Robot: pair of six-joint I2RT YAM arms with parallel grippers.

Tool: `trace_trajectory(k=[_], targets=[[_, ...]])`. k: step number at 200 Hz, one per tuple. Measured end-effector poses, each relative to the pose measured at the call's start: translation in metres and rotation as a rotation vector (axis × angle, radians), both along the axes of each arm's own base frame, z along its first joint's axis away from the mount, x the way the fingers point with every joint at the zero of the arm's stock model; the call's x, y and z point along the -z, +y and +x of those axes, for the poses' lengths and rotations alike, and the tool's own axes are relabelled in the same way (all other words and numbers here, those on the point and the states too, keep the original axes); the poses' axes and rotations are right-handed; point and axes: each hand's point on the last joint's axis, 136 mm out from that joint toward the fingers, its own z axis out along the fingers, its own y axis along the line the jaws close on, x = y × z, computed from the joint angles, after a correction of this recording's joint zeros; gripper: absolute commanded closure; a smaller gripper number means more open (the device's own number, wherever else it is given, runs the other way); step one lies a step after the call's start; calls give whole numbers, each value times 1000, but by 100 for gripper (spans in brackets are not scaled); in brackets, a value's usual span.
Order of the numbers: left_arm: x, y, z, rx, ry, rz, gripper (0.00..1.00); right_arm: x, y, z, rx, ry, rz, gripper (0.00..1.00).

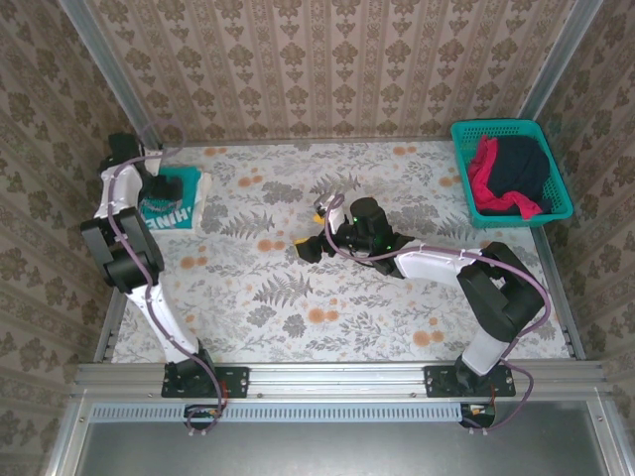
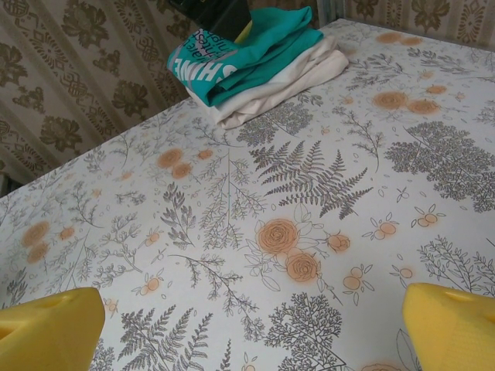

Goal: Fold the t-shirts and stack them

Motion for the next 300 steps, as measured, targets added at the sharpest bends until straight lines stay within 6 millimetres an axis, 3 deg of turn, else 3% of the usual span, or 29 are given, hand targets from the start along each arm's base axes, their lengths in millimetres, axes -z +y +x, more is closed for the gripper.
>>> trace_trajectory(k=[32, 57, 74, 96, 121, 144, 172, 194, 219, 231, 247, 265, 300], targets=[[-30, -16, 13, 6, -98, 11, 0, 1, 0, 0, 0, 4, -3, 0], [-39, -12, 23, -18, -132, -1, 0, 2, -1, 0, 3, 6, -5, 0], [-33, -5, 28, -43, -131, -24, 0, 2, -1, 0, 4, 6, -6, 0], [-10, -1, 28, -75, -102, -88, 0, 4, -2, 1, 10, 10, -12, 0], [17, -4, 24, -106, -61, -176, 0, 4, -3, 1, 18, 15, -20, 0], [28, -9, 22, -123, -56, -231, 0, -1, -5, 2, 28, 0, -17, 0], [23, -11, 20, -151, -97, -246, 0, -14, -11, 6, 71, -33, -11, 0], [-5, -9, 11, -182, -159, -216, 0, -24, -23, 10, 127, -59, -8, 0], [-63, -14, -4, -188, -300, -157, 0, -28, -53, 19, 219, -71, -12, 0], [-92, -28, -16, -165, -383, -129, 0, -27, -76, 26, 286, -75, -21, 0], [-112, -55, -35, -120, -470, -106, 0, -23, -111, 33, 390, -78, -39, 0], [-107, -94, -55, -44, -508, -105, 0, -20, -152, 37, 514, -88, -58, 0], [-53, -165, -101, 105, -442, -118, 0, -18, -239, 36, 774, -121, -117, 0]])
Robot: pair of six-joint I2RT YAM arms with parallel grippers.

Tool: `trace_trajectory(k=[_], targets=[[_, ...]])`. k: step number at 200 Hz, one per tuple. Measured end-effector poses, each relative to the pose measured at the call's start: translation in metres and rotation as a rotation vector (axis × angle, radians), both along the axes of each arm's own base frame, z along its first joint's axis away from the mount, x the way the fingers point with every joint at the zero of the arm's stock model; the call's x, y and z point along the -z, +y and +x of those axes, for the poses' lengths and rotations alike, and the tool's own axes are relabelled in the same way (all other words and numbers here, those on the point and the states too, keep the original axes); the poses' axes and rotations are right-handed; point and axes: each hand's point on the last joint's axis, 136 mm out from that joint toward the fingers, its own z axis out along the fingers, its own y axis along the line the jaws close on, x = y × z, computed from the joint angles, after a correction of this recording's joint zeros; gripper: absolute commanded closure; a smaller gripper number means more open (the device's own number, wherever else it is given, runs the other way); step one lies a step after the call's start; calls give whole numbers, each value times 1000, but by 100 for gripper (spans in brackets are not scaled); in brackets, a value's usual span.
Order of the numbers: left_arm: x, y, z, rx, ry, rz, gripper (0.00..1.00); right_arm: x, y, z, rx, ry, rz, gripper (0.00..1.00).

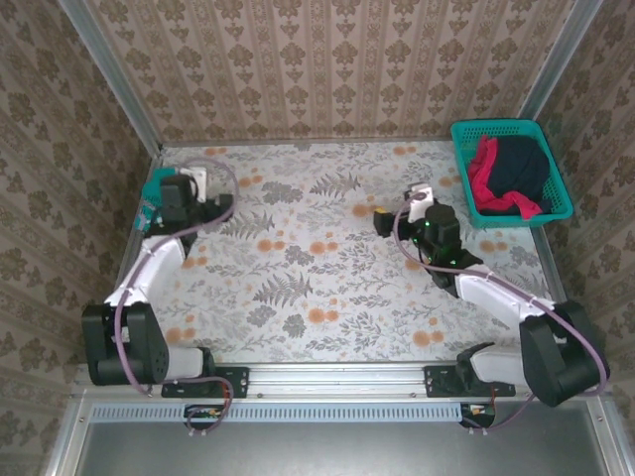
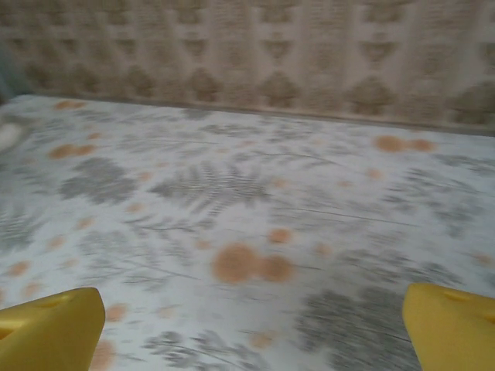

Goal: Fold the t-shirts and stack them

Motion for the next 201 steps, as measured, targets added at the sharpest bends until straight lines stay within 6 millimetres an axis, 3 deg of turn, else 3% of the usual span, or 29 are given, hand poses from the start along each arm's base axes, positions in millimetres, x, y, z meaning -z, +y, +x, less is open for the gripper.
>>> trace_trajectory(k=[18, 43, 64, 82, 115, 149, 187, 201], targets=[[25, -17, -26, 37, 6, 18, 0, 9, -43, -4, 126, 4, -35, 0], [57, -8, -52, 6, 15, 47, 0, 40, -94, -13, 267, 59, -98, 0], [75, 0, -61, -19, 3, 75, 0, 72, -124, -20, 352, 124, -126, 0], [82, 3, -62, -22, -26, 90, 0, 84, -140, -21, 392, 145, -130, 0], [85, 5, -48, -19, -85, 106, 0, 83, -152, -13, 429, 143, -110, 0], [77, 11, -26, -27, -184, 103, 0, 72, -148, -2, 411, 80, -26, 0], [109, 22, -15, -39, -147, 88, 0, 87, -140, 3, 367, 103, 0, 0], [109, 23, -14, -42, -148, 76, 0, 85, -136, 4, 344, 82, 10, 0]])
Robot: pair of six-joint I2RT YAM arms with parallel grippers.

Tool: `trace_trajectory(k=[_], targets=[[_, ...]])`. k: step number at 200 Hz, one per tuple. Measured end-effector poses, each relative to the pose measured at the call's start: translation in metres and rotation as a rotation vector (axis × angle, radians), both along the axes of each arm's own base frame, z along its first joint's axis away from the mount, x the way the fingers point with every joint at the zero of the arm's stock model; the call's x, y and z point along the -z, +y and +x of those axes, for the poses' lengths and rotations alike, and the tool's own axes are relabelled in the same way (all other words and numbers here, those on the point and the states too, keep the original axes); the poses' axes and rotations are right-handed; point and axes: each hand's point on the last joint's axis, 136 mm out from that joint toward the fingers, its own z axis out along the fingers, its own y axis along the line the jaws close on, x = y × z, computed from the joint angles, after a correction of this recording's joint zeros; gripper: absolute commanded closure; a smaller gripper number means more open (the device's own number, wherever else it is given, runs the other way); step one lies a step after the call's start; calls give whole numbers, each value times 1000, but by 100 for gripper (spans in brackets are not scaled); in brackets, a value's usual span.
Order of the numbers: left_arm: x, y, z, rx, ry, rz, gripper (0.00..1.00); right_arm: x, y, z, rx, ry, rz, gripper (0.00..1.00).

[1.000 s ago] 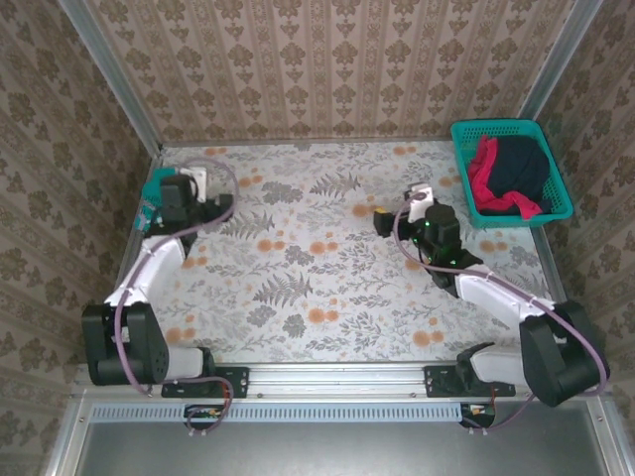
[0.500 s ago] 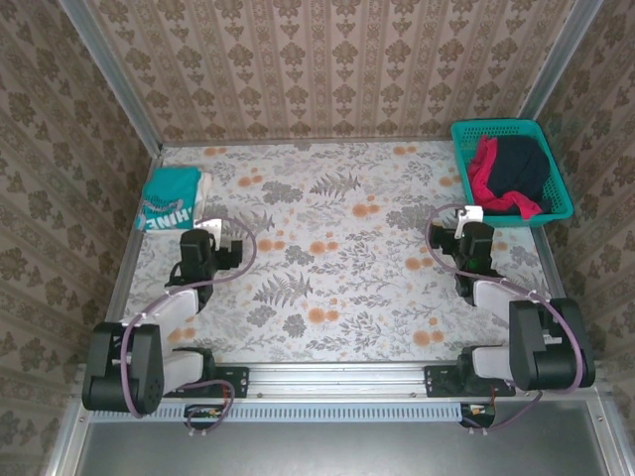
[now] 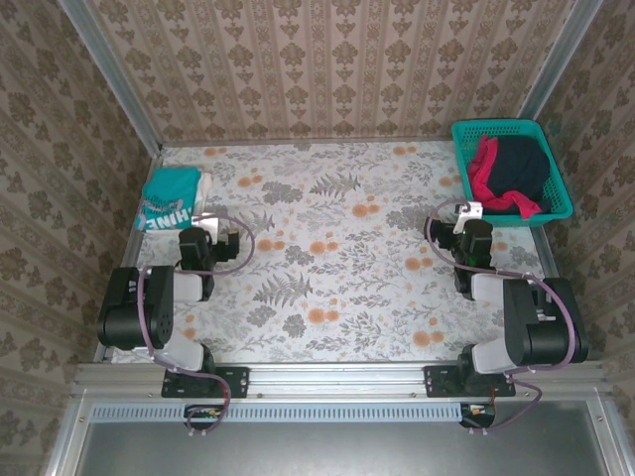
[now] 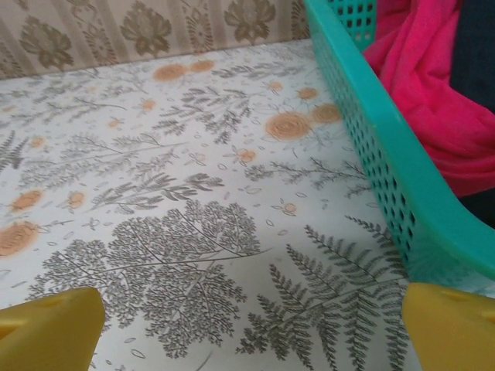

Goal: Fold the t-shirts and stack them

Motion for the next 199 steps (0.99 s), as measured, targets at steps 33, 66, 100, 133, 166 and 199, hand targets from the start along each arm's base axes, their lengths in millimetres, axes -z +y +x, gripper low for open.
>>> trace_trajectory(k=[33, 66, 100, 133, 166, 199], targets=[[-8, 4, 5, -9, -27, -11, 0, 15, 8, 3, -43, -4, 12, 0], [-9, 3, 7, -7, -32, -15, 0, 14, 18, 6, -76, -1, -7, 0], [-10, 3, 7, -7, -34, -16, 0, 10, 23, 10, -91, -11, -18, 0], [-10, 3, 7, -7, -34, -16, 0, 11, 23, 10, -94, -5, -27, 0], [-10, 3, 7, -7, -34, -16, 0, 11, 23, 10, -89, -5, -33, 0], [-10, 3, 7, -7, -34, -16, 0, 11, 23, 10, -83, -5, -37, 0]])
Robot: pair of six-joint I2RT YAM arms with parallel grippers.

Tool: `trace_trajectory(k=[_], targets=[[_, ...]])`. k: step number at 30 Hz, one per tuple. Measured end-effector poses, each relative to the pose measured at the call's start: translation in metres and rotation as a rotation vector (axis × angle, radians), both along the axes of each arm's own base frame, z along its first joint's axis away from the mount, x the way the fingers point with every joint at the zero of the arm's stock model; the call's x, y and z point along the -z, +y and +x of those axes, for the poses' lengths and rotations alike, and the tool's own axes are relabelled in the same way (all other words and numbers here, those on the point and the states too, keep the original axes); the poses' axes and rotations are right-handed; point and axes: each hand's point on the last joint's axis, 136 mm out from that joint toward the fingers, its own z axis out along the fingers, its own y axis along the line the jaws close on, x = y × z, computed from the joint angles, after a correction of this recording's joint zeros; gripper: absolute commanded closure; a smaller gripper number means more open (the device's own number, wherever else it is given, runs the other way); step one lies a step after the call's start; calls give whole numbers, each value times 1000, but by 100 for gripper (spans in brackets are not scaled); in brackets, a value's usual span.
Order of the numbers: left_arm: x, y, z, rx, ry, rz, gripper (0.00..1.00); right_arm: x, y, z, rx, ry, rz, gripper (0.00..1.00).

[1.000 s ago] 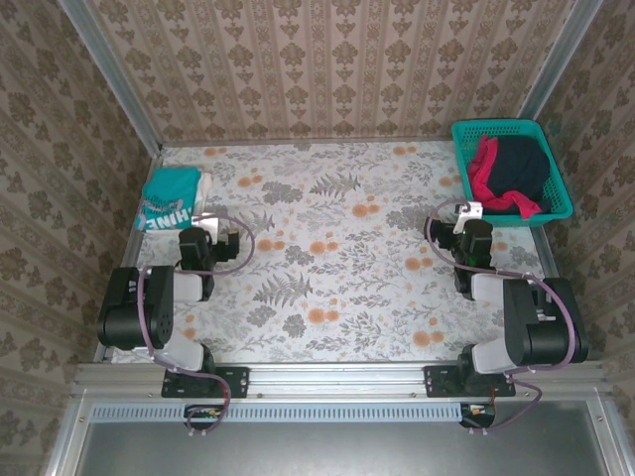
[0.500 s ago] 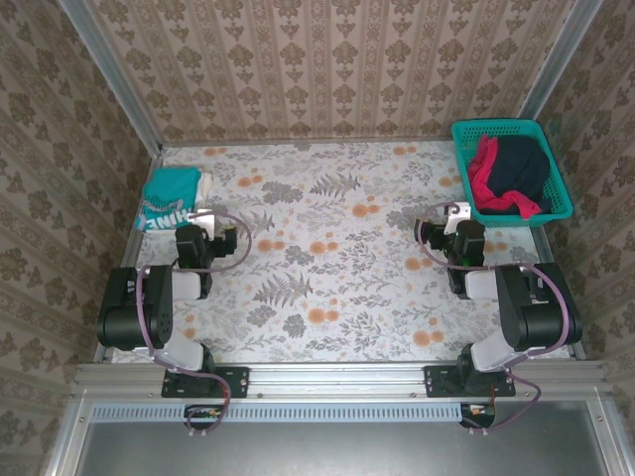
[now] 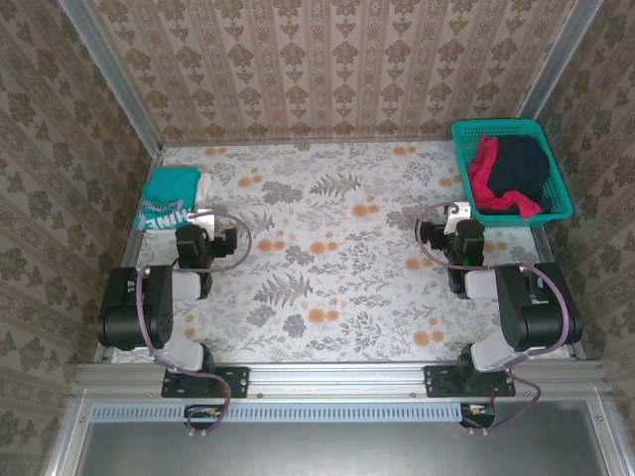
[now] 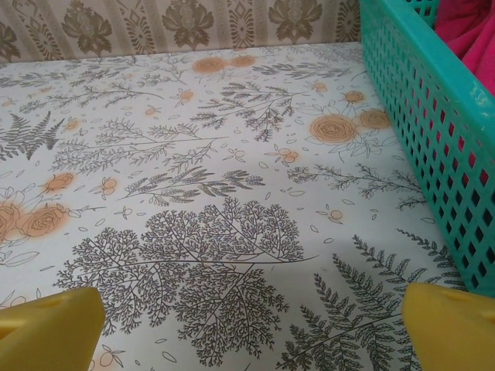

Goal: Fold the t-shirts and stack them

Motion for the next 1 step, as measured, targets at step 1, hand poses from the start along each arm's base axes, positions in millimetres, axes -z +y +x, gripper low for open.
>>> trace_trajectory(k=[1], targets=[[0, 0, 0, 0, 0, 0, 0, 0, 0, 0, 0, 0, 0, 0]])
